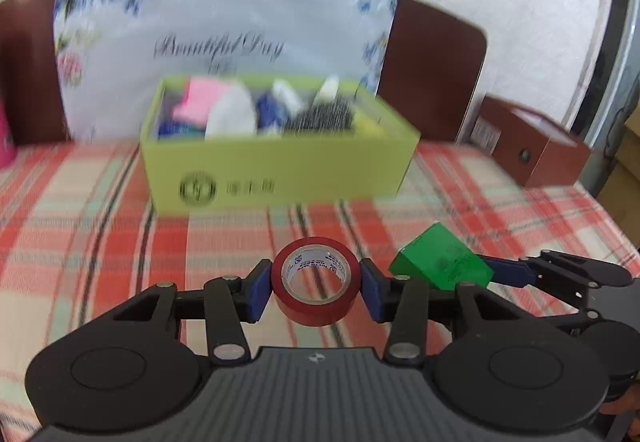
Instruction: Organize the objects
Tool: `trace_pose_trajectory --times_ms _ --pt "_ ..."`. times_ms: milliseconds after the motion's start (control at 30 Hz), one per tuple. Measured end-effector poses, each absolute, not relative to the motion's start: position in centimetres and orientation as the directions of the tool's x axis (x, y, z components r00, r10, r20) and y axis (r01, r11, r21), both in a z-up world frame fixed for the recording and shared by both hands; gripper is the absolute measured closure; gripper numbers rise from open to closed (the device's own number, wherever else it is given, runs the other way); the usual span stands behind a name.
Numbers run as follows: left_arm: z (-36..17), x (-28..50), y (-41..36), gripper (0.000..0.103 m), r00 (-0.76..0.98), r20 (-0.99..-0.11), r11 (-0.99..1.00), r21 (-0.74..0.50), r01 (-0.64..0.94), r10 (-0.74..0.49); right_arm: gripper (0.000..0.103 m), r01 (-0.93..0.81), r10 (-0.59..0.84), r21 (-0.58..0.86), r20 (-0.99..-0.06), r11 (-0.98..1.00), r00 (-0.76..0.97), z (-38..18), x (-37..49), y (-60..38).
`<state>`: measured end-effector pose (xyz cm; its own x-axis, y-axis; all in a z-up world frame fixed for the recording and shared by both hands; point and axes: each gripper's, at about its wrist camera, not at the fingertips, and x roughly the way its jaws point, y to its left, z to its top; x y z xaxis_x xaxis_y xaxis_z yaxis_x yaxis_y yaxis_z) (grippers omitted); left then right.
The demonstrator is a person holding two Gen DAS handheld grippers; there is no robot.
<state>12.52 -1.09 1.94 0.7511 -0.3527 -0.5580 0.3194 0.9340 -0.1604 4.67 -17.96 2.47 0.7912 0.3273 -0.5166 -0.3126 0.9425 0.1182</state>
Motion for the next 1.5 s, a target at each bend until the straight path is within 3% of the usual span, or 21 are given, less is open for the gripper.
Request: trace_pose_trajectory --times_ms 200,333,600,633,667,700,800,867,933,1233,1400,1500 --pt "7.5 16.4 -0.7 0.054 0.818 -0.444 0.931 -0.170 0.324 -0.366 0.042 -0.323 0.329 0.083 -0.389 0.943 0.860 7.9 9.3 -17.8" --pt "8.9 20.6 0.2 0.054 0.843 -0.417 0.938 -0.214 0.274 -0.341 0.042 -0.302 0.309 0.073 -0.332 0.951 0.891 9.9 14.0 -17.2" --pt "7.4 27.1 1.5 0.054 0.863 -0.427 0.957 -0.220 0.190 -0.269 0.040 -0.266 0.277 0.079 -0.337 0.961 0.900 8.1 23.2 -16.7" --pt "6.9 27.5 1.7 0.052 0.869 -0.421 0.958 -0.222 0.181 -0.262 0.034 -0.280 0.292 0.085 -0.347 0.956 0.891 7.2 24.2 -16.6" --pt "6.4 27.9 1.8 0.032 0.870 -0.423 0.960 -0.222 0.171 -0.253 0.017 -0.296 0.306 0.084 -0.375 0.951 0.875 6.4 25.0 -16.5" --pt "5.8 28.1 1.9 0.012 0.868 -0.440 0.965 -0.216 0.148 -0.231 0.014 -0.292 0.297 0.076 -0.397 0.953 0.868 5.8 25.5 -16.4" --pt "4.0 27.3 2.6 0.009 0.876 -0.453 0.978 -0.189 0.091 -0.169 0.012 -0.281 0.276 0.043 -0.380 0.959 0.883 4.2 24.3 -16.8" --pt "3.2 26.5 3.0 0.009 0.882 -0.444 0.981 -0.173 0.088 -0.157 0.002 -0.257 0.254 0.039 -0.357 0.966 0.899 3.7 23.1 -17.4" --pt "3.1 25.9 3.0 0.009 0.888 -0.437 0.985 -0.148 0.083 -0.141 0.001 -0.232 0.233 0.046 -0.345 0.972 0.909 3.3 22.2 -17.9" --pt "6.0 21.0 2.2 0.006 0.920 -0.372 0.987 -0.141 0.076 -0.124 0.000 -0.231 0.257 0.114 -0.371 0.966 0.892 5.5 17.1 -18.9" --pt "6.8 17.5 1.6 0.002 0.880 -0.460 0.988 -0.150 0.049 -0.113 0.000 -0.210 0.226 0.084 -0.375 0.974 0.899 7.1 12.5 -19.1" --pt "6.1 15.6 0.7 0.002 0.853 -0.518 0.996 -0.084 0.016 -0.057 0.000 -0.180 0.199 0.084 -0.398 0.980 0.895 7.0 10.0 -19.4"
